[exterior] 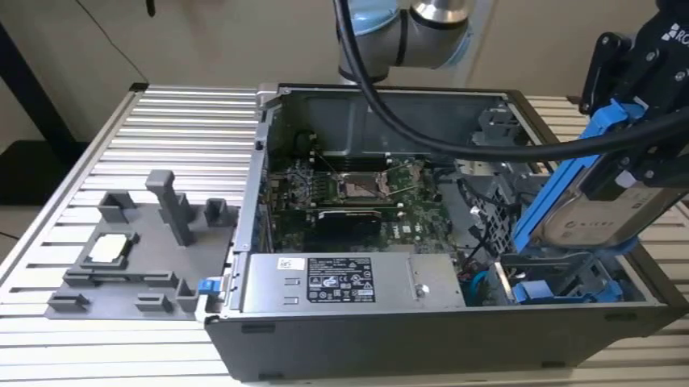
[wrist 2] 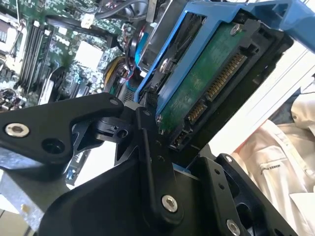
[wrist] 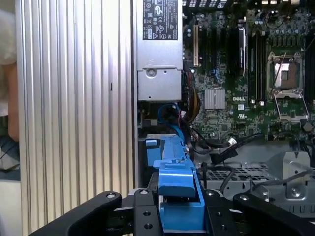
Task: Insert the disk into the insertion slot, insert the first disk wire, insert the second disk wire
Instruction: 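Insert the disk into the insertion slot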
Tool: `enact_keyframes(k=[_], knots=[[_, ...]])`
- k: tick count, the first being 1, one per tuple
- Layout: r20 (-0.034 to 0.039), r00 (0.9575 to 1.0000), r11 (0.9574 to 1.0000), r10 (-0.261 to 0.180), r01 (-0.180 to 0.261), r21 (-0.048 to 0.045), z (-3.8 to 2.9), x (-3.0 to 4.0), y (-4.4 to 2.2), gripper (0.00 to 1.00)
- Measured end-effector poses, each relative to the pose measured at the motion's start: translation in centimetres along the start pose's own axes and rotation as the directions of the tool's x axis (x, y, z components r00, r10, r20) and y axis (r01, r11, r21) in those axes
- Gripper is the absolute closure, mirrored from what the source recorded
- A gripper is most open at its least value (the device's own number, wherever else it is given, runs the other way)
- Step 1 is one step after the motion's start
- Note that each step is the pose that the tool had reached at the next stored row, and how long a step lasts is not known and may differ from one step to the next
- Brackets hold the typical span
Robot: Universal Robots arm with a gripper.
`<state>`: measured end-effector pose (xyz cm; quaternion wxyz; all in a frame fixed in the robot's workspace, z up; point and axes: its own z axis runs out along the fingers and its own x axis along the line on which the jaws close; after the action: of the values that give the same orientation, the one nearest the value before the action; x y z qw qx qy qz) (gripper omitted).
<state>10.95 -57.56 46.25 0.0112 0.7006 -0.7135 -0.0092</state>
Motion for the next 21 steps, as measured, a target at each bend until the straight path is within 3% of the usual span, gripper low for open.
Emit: enact_keyframes(k=[21], knots=[[0.0001,1.0,1.0,0.0,0.0,0.0,2.25,-0.01,-0.19,0.67]])
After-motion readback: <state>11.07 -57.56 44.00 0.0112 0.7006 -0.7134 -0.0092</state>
